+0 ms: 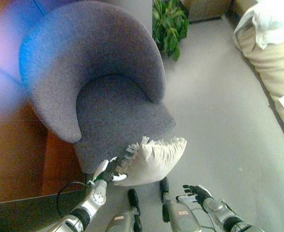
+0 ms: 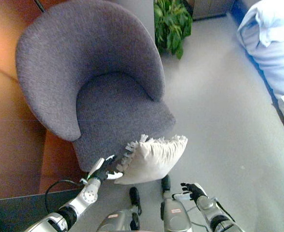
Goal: Pick up the pillow and put it on the sofa.
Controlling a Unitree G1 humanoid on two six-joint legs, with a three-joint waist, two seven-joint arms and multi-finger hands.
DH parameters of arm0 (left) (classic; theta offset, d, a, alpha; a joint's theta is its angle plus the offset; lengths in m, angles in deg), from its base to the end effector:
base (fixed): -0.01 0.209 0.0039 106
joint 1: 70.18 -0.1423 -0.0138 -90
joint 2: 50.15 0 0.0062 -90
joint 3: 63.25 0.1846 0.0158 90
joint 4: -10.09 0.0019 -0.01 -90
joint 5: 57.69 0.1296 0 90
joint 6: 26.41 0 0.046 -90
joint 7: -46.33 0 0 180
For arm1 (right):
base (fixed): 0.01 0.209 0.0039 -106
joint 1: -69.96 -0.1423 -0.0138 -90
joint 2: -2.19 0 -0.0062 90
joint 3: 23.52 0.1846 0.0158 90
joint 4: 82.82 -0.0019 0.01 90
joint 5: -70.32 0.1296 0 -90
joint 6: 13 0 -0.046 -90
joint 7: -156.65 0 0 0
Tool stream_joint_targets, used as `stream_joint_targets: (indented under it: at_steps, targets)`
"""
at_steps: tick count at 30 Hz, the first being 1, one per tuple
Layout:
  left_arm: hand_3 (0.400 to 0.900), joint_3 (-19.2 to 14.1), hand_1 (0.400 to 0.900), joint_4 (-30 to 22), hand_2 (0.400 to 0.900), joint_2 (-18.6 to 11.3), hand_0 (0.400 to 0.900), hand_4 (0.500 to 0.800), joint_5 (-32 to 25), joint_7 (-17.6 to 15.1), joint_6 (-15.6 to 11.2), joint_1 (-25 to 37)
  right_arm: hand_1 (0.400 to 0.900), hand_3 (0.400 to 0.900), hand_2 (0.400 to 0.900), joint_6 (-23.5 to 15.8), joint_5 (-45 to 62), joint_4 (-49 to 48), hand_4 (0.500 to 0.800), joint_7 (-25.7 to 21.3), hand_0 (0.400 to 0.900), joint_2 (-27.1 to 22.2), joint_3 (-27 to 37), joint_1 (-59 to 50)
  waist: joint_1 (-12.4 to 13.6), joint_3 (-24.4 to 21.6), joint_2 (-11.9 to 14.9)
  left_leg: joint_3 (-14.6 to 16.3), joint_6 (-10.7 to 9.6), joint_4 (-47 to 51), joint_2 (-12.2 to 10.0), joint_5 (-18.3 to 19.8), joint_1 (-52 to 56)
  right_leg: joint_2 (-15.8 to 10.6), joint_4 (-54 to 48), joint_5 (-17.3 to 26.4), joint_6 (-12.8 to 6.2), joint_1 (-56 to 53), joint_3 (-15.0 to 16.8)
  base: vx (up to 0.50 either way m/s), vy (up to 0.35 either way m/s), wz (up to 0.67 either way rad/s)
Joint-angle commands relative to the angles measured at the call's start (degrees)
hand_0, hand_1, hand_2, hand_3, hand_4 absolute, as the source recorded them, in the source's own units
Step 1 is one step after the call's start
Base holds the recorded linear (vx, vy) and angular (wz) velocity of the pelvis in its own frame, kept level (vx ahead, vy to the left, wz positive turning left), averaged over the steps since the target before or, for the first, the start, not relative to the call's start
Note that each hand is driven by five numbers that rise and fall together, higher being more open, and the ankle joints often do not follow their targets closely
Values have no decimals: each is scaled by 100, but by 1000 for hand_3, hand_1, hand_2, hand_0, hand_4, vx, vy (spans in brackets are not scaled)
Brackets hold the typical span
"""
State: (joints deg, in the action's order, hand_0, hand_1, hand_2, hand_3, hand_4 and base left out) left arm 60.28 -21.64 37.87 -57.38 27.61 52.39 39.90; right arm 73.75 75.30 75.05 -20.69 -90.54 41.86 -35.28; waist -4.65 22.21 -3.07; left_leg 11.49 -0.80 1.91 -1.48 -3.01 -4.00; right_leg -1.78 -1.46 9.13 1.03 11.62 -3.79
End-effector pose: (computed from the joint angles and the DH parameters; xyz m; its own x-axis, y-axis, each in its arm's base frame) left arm 0.2084 0.1805 -0.0482 0.9109 0.0482 -0.4098 0.2316 0.7622 0.6045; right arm 0.1664 -0.2225 -0.0741 0.6014 -0.0473 -0.7976 -0.3552 0.8784 -0.3199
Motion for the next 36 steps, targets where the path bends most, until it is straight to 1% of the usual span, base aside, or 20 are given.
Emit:
stream_joint_targets:
  at_steps: [1, 6, 18, 23, 27, 29, 32, 36]
  targets:
    - [900, 2, 900, 113, 900, -112, 900, 800, 43, -398, -180, 562, 900, 900, 900, -94, 138, -134, 800, -125, 900, -64, -435, -259, -119, 87, 293, -158, -60, -844, -53, 460, -558, -474, 495, -597, -721, 116, 333, -89, -55, -6]
    - [900, 73, 900, 164, 900, -156, 900, 800, -22, -467, -46, 1042, 900, 900, 900, -93, 265, -201, 800, -209, 900, -23, -574, -556, -165, 334, 335, -133, -118, -959, -105, 400, -819, -484, 572, -513, -708, 405, 338, -84, -41, -1]
    - [900, 95, 900, 504, 900, -96, 900, 800, -59, -514, 99, 1719, 900, 900, 900, 85, 571, -432, 800, -431, 900, 52, -742, -1139, -284, 744, 414, -25, -223, -1222, -194, 344, -1242, -496, 763, -402, -667, 891, 366, -40, -21, -2]
    - [900, 80, 900, 623, 900, -84, 900, 800, -138, -529, 118, 1963, 900, 900, 900, 105, 644, -603, 800, -540, 900, 90, -833, -1299, -347, 759, 448, 23, -250, -1273, -217, 303, -1488, -457, 822, -358, -657, 1179, 421, -15, -12, -6]
    - [900, 67, 900, 664, 900, -85, 900, 800, -181, -603, 219, 2174, 900, 900, 900, 158, 724, -837, 800, -671, 900, 125, -906, -1386, -394, 759, 494, 61, -277, -1263, -234, 243, -1684, -428, 855, -314, -663, 1416, 443, -14, -17, -3]
    - [900, 50, 900, 676, 900, -105, 900, 800, -231, -631, 223, 2243, 900, 900, 900, 188, 762, -958, 800, -724, 900, 123, -942, -1398, -412, 759, 518, 69, -292, -1257, -242, 207, -1785, -412, 869, -290, -663, 1530, 445, -21, -33, -2]
    - [900, 11, 900, 755, 900, -126, 900, 800, -269, -625, 179, 2376, 900, 900, 900, 225, 817, -1042, 800, -759, 900, 131, -990, -1453, -438, 759, 561, 84, -315, -1259, -260, 168, -1918, -382, 891, -266, -652, 1678, 440, -20, -35, -1]
    - [900, 27, 900, 792, 900, -146, 900, 800, -272, -575, 243, 2535, 900, 900, 900, 307, 871, -1152, 800, -779, 900, 135, -1021, -1480, -472, 759, 620, 92, -336, -1265, -283, 134, -2054, -357, 899, -228, -653, 1816, 425, -17, -39, 0]
